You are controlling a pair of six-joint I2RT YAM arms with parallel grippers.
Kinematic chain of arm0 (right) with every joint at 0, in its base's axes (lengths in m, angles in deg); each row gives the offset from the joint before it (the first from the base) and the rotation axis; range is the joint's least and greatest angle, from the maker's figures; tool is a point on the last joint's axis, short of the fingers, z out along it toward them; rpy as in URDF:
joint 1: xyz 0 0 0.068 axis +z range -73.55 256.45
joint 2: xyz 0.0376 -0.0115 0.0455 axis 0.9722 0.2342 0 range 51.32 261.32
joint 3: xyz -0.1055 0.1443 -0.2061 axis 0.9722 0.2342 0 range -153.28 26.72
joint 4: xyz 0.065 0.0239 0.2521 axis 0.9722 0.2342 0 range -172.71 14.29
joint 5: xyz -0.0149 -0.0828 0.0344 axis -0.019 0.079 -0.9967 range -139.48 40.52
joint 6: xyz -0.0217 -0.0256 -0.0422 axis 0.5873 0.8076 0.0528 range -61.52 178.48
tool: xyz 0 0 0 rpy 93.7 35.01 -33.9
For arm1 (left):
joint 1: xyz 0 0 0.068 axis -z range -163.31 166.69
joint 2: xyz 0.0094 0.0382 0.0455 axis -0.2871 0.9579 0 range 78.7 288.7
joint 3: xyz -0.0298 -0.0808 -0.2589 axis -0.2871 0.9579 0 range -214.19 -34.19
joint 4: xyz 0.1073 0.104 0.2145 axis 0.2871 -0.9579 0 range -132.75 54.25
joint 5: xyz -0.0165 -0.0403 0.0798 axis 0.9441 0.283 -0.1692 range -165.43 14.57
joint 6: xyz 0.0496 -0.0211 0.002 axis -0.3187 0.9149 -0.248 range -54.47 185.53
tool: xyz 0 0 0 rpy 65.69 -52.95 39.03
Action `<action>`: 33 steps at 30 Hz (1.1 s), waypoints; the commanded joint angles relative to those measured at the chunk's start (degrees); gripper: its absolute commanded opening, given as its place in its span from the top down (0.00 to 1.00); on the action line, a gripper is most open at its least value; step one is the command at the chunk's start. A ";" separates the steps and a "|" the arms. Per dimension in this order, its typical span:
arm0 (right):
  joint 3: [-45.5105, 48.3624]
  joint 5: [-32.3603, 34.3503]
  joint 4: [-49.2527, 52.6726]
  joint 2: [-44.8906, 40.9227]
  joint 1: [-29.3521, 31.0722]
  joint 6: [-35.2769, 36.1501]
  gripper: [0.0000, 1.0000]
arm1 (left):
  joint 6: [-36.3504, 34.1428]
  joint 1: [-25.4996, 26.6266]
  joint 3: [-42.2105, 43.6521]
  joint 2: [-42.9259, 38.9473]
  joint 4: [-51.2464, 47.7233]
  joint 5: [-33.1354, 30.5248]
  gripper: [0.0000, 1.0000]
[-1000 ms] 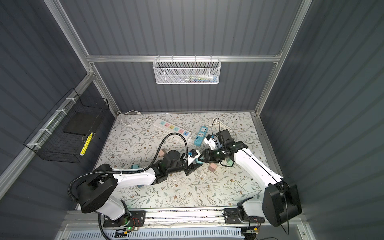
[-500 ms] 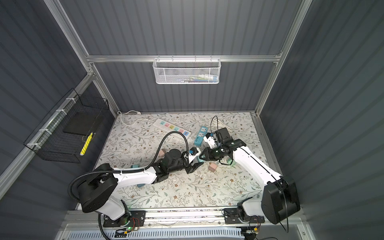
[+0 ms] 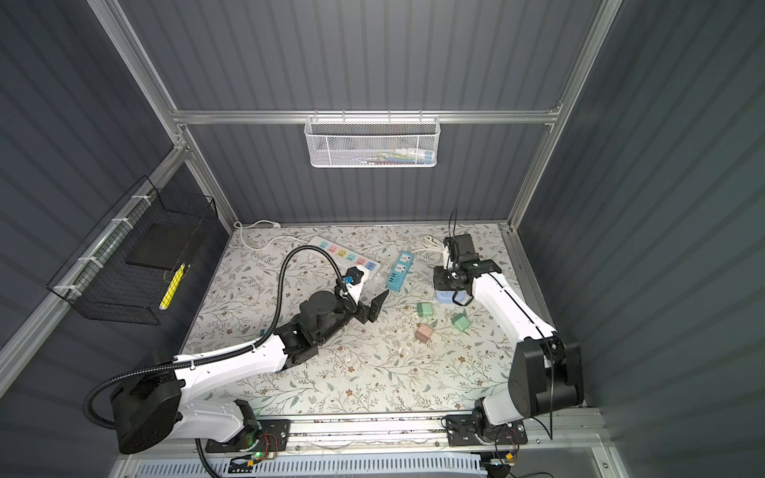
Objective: Insert the plug
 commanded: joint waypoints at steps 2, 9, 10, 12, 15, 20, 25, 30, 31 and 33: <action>-5.45 6.35 -1.04 4.67 -2.82 8.63 0.82 | 0.83 -1.47 -9.25 1.54 -11.55 -5.63 0.10; -8.35 2.34 0.36 10.36 -7.64 12.05 0.82 | -3.76 -2.25 -11.49 2.14 -10.32 -3.07 0.09; -7.93 1.82 -0.37 10.59 -8.07 11.88 0.82 | -4.01 -2.45 -10.82 2.05 -9.76 -3.07 0.09; -6.61 1.11 -2.55 10.84 -8.60 11.68 0.82 | -4.28 -2.87 -9.47 2.03 -8.59 -3.06 0.09; -6.35 1.05 -3.54 12.53 -9.30 11.41 0.80 | -3.76 -3.20 -9.58 3.00 -9.15 -3.65 0.09; -4.71 -1.88 -5.48 14.26 -9.33 11.56 0.80 | -0.22 -3.17 -8.66 3.24 -8.76 -0.83 0.09; -4.47 -2.29 -5.46 15.81 -9.40 11.77 0.81 | 0.45 -3.16 -7.76 3.25 -8.64 0.35 0.09; -4.50 -1.52 -5.60 16.55 -9.45 12.43 0.81 | -0.05 -3.21 -7.10 2.80 -8.28 0.86 0.08; -4.63 -1.45 -5.36 16.81 -9.45 12.49 0.81 | -0.13 -3.16 -7.11 2.68 -8.29 0.98 0.08; -5.34 -2.05 -4.30 17.59 -9.63 12.46 0.81 | -0.23 -3.22 -7.08 2.69 -8.28 1.10 0.08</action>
